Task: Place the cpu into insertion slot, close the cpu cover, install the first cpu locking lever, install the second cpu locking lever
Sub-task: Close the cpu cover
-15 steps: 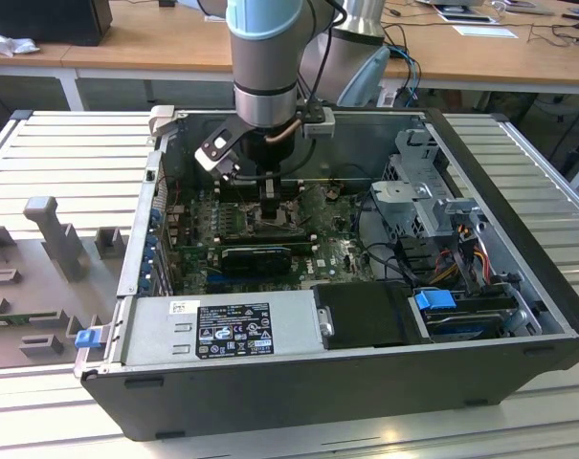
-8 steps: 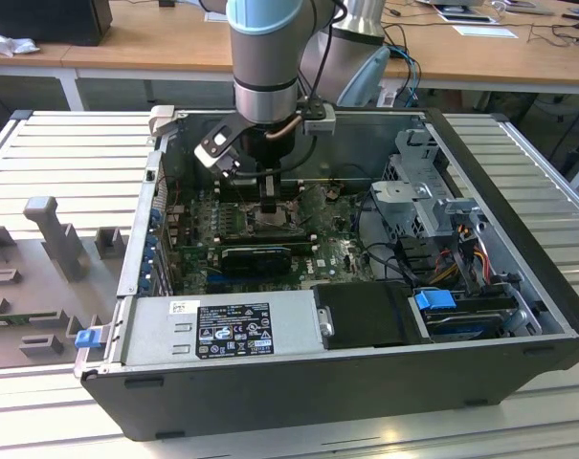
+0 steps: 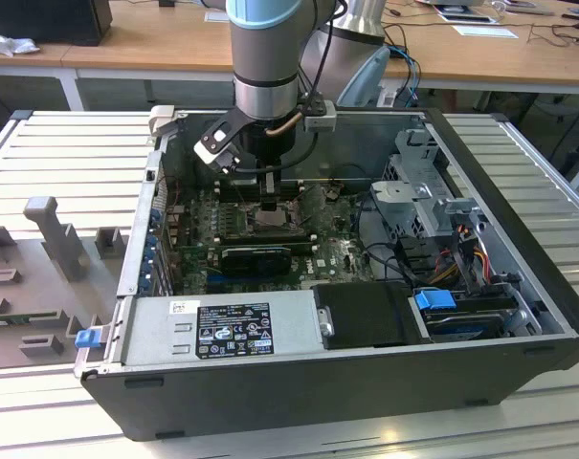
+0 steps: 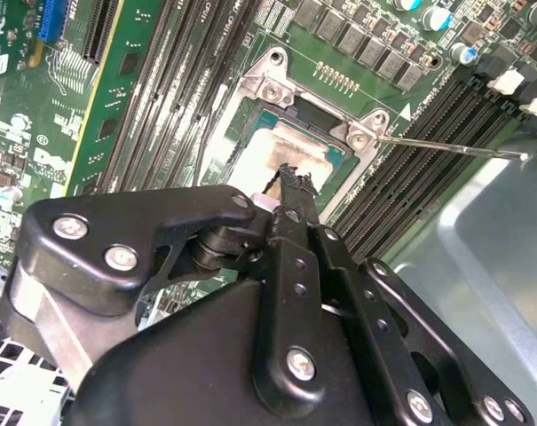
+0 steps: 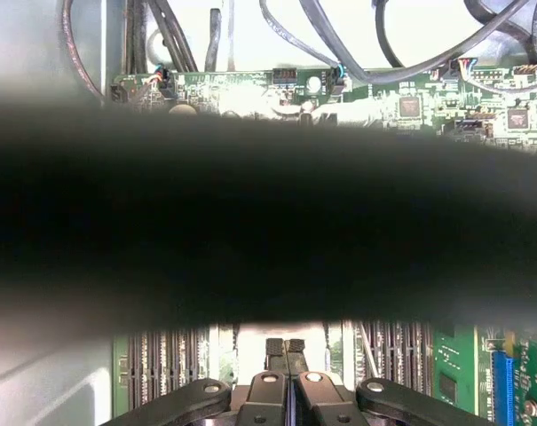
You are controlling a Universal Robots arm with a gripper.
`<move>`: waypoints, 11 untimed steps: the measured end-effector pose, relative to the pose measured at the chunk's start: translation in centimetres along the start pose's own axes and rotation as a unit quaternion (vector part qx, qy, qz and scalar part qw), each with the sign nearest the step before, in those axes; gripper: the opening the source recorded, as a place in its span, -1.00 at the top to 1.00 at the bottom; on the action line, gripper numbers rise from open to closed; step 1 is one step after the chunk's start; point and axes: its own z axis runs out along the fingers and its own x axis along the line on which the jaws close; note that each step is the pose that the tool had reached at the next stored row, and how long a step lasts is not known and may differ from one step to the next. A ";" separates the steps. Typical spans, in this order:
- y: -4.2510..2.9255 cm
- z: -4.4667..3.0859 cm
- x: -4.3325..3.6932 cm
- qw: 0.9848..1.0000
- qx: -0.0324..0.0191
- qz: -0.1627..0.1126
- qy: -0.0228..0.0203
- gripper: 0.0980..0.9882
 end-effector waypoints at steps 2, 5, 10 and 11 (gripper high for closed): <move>0.22 0.00 -0.08 1.000 0.001 0.000 0.000 0.98; 0.22 0.01 -0.13 1.000 0.001 0.000 0.001 0.98; 0.23 -0.13 -0.13 1.000 0.000 0.000 0.001 0.98; 0.23 -0.14 -0.13 1.000 0.001 0.000 0.001 0.98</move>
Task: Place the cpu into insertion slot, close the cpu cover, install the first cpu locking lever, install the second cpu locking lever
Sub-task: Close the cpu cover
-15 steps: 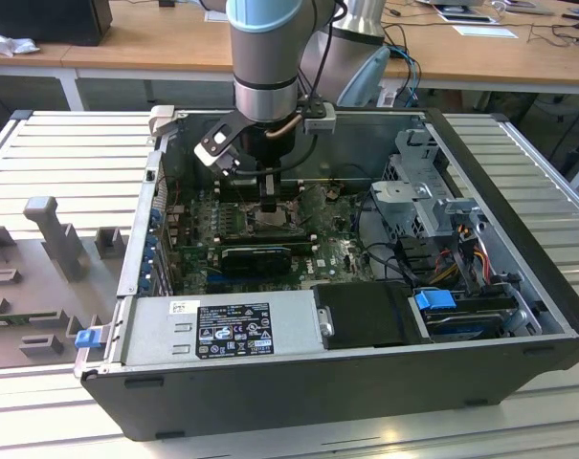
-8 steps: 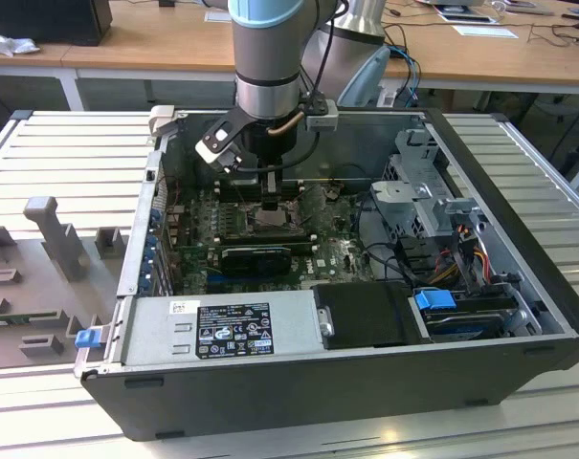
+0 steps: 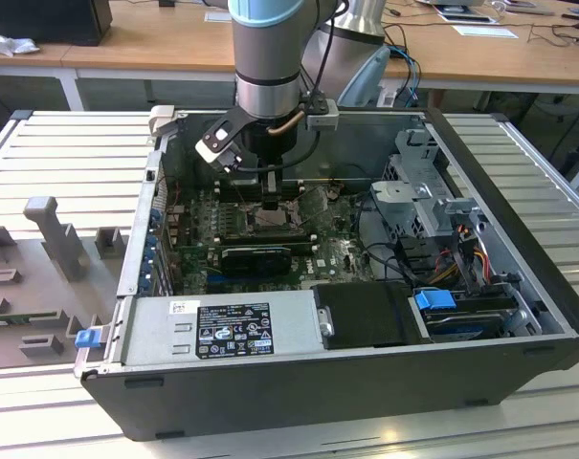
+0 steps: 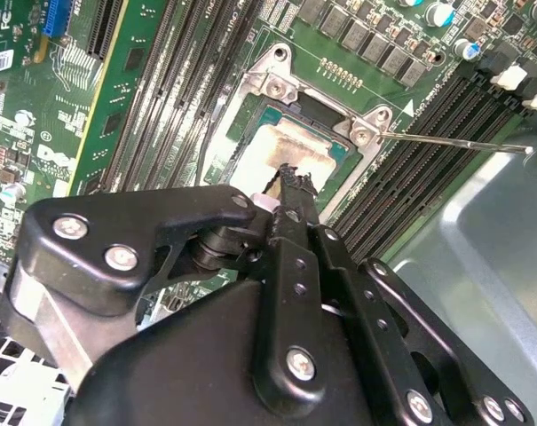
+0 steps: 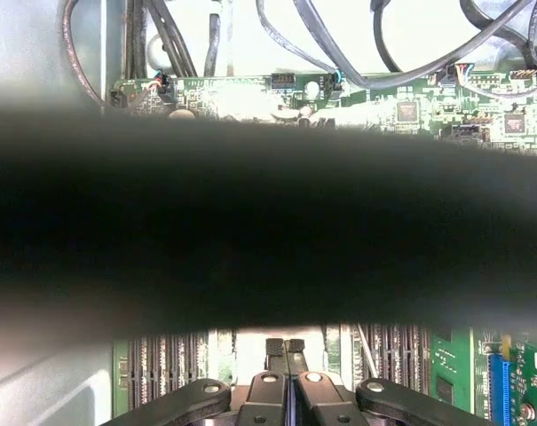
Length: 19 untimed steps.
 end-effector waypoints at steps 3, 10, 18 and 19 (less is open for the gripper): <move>0.00 -0.09 0.00 1.000 0.000 0.000 0.000 0.98; 0.03 -0.54 0.01 1.000 0.000 0.000 0.000 0.98; 0.06 -1.21 0.03 1.000 0.000 0.000 0.000 0.98; 0.07 -1.30 0.03 1.000 0.000 0.000 0.000 0.98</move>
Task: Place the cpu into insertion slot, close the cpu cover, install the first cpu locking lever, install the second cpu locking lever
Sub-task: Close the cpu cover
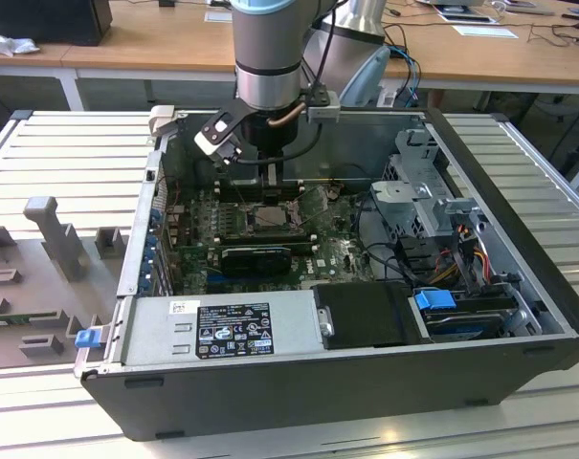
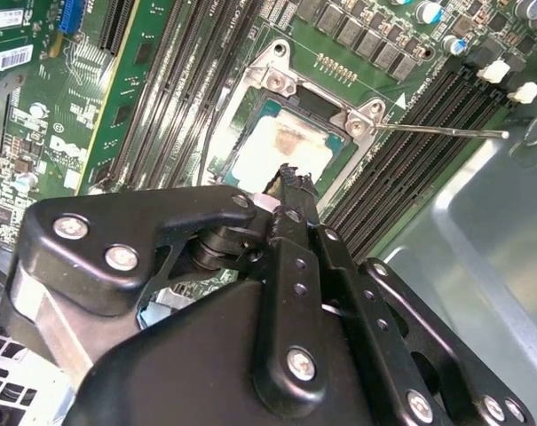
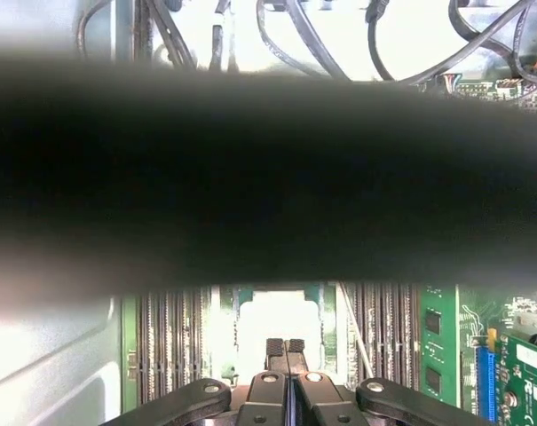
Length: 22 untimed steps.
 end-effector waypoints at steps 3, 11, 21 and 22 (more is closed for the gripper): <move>0.08 -0.13 0.01 1.000 0.000 0.000 0.000 0.98; 0.31 -0.36 0.02 1.000 0.000 0.000 0.000 0.98; 1.04 -1.19 0.06 1.000 0.000 0.000 -0.001 0.98; 1.05 -1.38 0.06 1.000 0.000 0.000 -0.001 0.98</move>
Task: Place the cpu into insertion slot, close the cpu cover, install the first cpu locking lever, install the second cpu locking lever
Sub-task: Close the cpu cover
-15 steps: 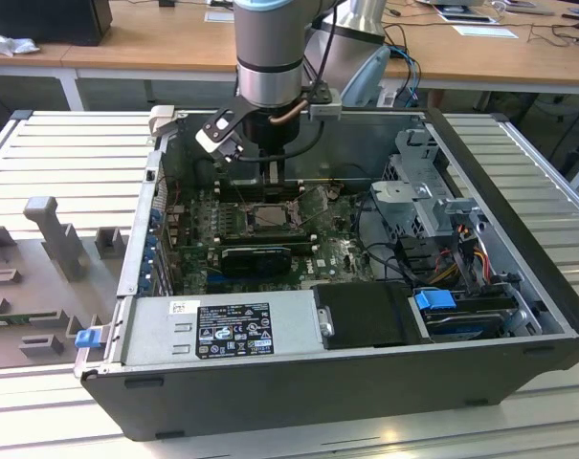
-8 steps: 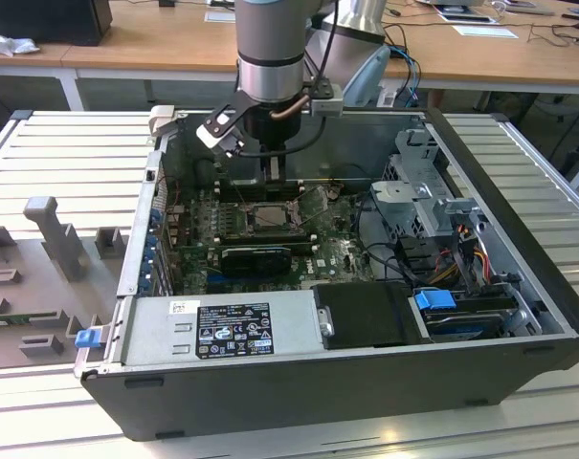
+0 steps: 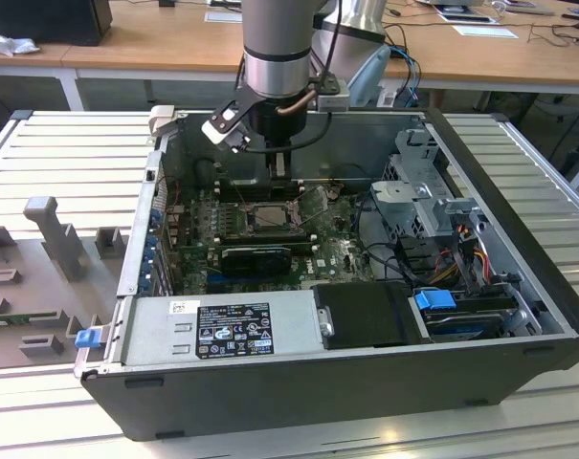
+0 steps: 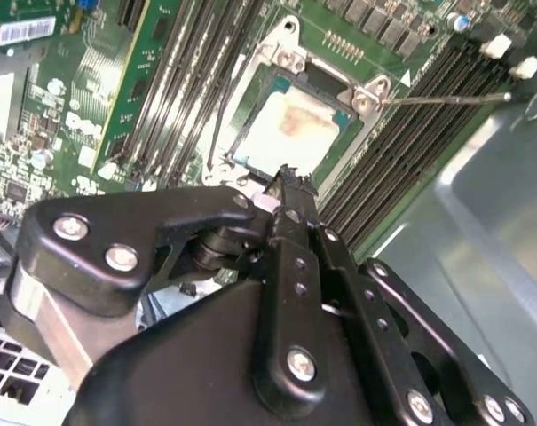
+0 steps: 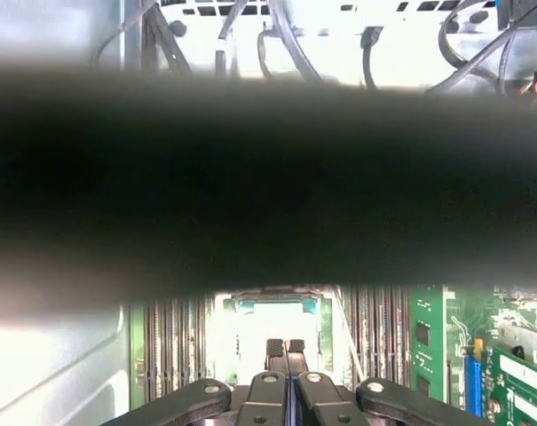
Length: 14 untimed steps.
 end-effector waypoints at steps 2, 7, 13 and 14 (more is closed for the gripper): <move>0.03 -0.56 0.02 1.000 0.000 0.000 0.000 0.98; 0.67 -0.75 0.04 1.000 0.000 0.000 0.000 0.98; 0.90 -1.32 0.06 1.000 0.000 0.000 0.000 0.98; 0.99 -1.31 0.06 1.000 0.000 0.000 0.000 0.98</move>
